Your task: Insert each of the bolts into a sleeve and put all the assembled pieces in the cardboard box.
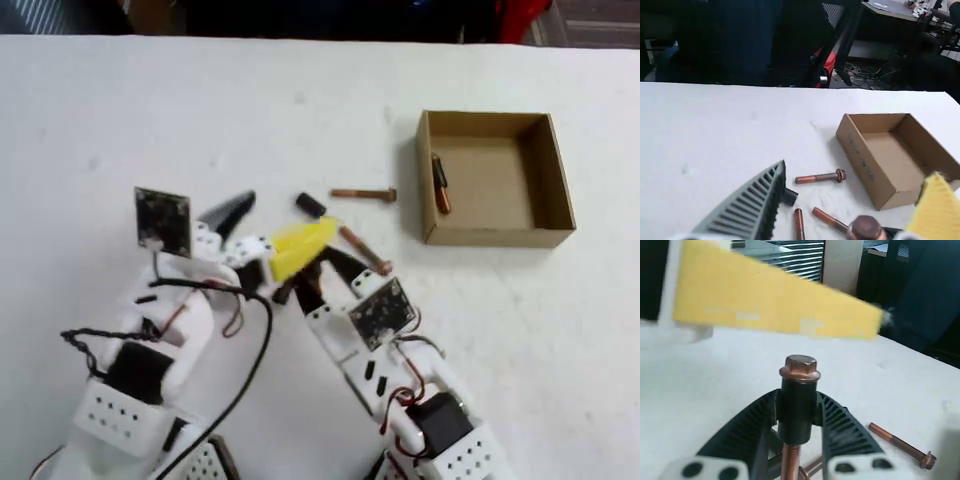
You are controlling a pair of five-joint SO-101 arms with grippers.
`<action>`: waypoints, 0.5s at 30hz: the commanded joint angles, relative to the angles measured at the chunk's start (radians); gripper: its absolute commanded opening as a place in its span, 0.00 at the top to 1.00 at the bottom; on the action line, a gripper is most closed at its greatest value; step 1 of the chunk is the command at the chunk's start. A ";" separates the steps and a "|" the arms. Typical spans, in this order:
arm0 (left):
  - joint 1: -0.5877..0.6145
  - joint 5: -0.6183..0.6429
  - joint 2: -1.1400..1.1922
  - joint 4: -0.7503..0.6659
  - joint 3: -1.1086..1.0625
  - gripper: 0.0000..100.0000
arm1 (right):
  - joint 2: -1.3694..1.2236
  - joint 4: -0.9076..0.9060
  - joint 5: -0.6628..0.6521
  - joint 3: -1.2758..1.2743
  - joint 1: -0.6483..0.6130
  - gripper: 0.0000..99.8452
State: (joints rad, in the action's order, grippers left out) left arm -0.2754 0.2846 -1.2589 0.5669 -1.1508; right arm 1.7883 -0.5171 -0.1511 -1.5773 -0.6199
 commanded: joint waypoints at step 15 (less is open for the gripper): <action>0.237 0.006 -0.005 0.339 0.080 0.96 | 0.005 -0.139 -0.104 0.152 0.427 0.98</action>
State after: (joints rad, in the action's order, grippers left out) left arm -0.0913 0.2846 -1.2589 0.9045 -1.0618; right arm 1.7883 -0.6091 -0.2156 -1.5420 -0.2547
